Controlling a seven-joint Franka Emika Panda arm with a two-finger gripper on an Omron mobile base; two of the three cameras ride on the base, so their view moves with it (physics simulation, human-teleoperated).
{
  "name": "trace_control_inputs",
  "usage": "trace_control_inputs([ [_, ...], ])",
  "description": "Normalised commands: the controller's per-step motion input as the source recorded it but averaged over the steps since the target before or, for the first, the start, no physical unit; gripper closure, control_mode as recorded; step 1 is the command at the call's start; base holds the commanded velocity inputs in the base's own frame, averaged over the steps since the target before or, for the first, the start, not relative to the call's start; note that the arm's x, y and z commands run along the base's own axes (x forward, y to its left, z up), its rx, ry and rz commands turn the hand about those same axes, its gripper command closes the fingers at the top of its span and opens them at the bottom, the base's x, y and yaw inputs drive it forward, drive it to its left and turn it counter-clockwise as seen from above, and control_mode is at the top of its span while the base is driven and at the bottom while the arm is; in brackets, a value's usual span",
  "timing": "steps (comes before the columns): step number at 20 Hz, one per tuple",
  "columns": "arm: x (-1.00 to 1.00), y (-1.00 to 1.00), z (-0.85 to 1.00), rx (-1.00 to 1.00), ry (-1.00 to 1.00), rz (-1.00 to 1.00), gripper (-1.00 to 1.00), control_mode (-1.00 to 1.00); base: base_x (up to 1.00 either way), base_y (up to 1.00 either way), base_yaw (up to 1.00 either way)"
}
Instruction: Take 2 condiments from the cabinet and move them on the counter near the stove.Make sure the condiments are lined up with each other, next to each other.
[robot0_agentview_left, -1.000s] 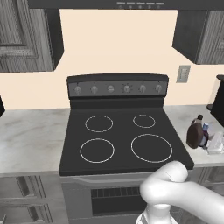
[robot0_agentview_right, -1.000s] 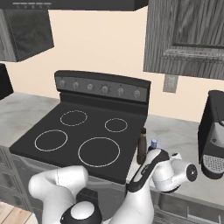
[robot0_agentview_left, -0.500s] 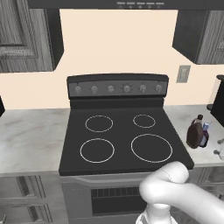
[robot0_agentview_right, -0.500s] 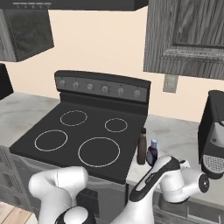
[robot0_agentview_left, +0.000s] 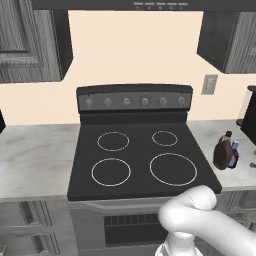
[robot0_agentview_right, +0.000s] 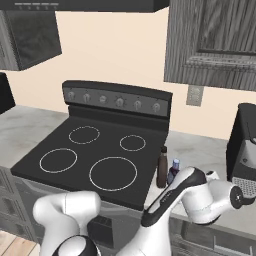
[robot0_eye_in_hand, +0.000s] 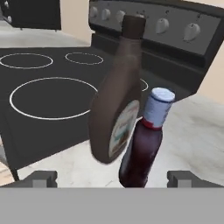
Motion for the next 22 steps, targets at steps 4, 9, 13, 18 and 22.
trace_control_inputs([
  [4, 0.00, 0.28, 0.94, 0.00, 0.00, 0.00, -1.00, -1.00, 0.00, 0.00, 0.00],
  [9, 0.03, 0.54, 0.79, 0.00, 0.00, 0.00, -1.00, -1.00, 0.00, 0.00, 0.00],
  [13, 0.20, 0.77, 0.72, 0.00, 0.14, -0.04, -1.00, -1.00, 0.00, 0.00, 0.00],
  [18, 0.29, 0.99, 0.47, -0.12, 0.40, -0.13, -1.00, -1.00, 0.00, 0.00, 0.00],
  [22, 0.40, 0.96, 0.18, -0.16, 0.39, -0.21, -1.00, -1.00, 0.00, 0.00, 0.00],
])
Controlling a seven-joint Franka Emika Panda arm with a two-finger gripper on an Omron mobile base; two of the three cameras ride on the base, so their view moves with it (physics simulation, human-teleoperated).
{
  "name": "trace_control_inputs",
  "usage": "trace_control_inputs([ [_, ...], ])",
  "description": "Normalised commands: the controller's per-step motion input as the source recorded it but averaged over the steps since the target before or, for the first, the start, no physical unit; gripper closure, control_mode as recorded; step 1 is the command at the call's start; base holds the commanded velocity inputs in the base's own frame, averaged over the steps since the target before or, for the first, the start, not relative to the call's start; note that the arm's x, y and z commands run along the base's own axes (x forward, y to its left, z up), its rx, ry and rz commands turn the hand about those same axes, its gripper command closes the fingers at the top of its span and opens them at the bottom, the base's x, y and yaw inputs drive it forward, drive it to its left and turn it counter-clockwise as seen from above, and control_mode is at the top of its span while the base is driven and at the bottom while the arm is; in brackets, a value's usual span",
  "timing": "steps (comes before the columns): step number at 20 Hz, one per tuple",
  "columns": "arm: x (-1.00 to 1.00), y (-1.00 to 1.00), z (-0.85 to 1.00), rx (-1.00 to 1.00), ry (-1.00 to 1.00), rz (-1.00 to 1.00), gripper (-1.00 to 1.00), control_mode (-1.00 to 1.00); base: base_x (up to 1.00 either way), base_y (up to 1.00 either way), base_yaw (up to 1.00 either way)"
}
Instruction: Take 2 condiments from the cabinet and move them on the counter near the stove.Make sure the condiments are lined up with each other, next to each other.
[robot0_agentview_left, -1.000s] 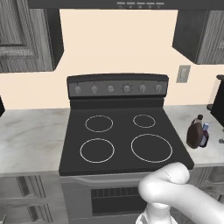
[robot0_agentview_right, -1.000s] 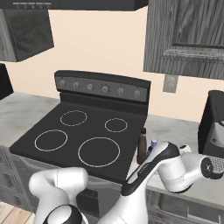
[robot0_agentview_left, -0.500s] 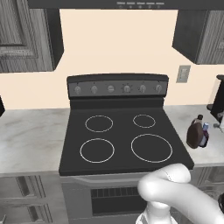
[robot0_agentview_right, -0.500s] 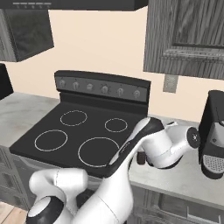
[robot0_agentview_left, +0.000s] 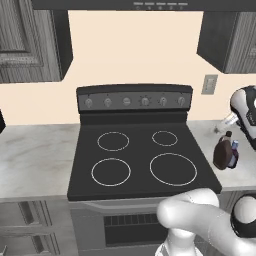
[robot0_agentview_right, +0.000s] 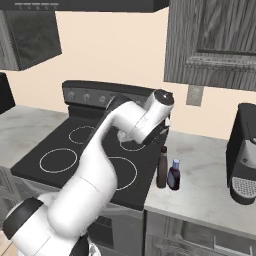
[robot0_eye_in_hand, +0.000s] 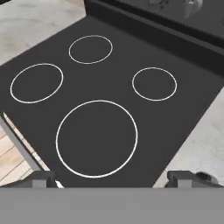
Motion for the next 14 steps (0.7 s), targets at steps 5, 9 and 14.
trace_control_inputs([
  [5, 0.36, 0.76, 0.00, -0.10, 0.15, -0.27, -1.00, -1.00, 0.00, 0.00, 0.00],
  [9, 0.38, 0.70, -0.12, -0.08, 0.02, -0.25, -1.00, -1.00, 0.00, 0.00, 0.00],
  [14, 0.25, 0.45, -0.06, -0.03, 0.00, -0.22, -1.00, -1.00, 0.00, 0.00, 0.00],
])
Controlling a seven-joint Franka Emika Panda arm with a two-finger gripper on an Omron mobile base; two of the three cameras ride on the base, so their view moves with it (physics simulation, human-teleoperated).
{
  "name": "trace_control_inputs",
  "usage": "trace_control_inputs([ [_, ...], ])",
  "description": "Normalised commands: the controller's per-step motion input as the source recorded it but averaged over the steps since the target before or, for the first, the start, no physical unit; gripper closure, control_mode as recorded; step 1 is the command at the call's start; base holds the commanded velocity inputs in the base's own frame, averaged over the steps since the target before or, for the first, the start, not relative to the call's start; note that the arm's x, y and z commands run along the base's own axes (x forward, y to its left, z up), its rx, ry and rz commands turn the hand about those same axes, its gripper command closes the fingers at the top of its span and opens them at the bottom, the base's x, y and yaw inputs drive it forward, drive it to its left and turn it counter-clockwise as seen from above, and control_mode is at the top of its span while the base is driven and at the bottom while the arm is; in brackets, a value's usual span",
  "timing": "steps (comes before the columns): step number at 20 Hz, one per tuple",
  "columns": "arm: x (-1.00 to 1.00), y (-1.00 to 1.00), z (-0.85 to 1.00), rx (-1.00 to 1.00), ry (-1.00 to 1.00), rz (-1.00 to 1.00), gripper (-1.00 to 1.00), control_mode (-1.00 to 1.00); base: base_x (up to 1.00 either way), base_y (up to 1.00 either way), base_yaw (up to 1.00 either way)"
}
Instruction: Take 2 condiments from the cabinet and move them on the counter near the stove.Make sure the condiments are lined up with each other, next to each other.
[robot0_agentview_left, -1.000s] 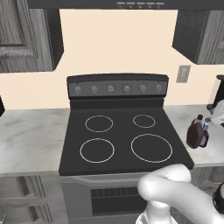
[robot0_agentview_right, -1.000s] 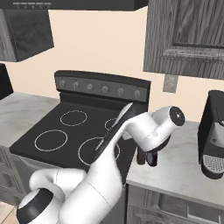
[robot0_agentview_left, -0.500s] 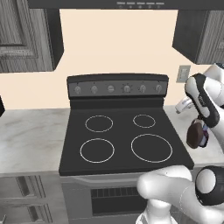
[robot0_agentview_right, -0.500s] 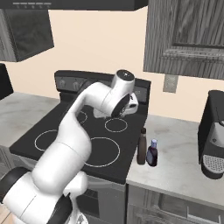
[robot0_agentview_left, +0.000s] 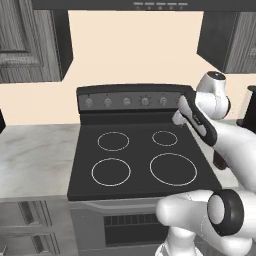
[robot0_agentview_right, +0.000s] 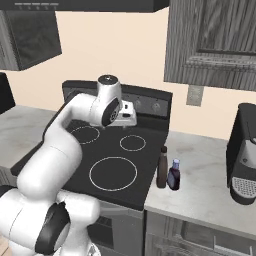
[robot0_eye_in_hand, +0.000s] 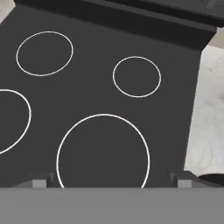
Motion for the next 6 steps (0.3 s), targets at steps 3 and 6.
trace_control_inputs([
  [3, 0.00, 0.00, 0.00, 0.00, 0.02, 0.00, -1.00, -1.00, 0.00, 0.00, 0.00],
  [6, 0.00, 0.00, 0.00, 0.00, 0.00, 0.00, -1.00, -1.00, 0.00, 0.00, 0.00],
])
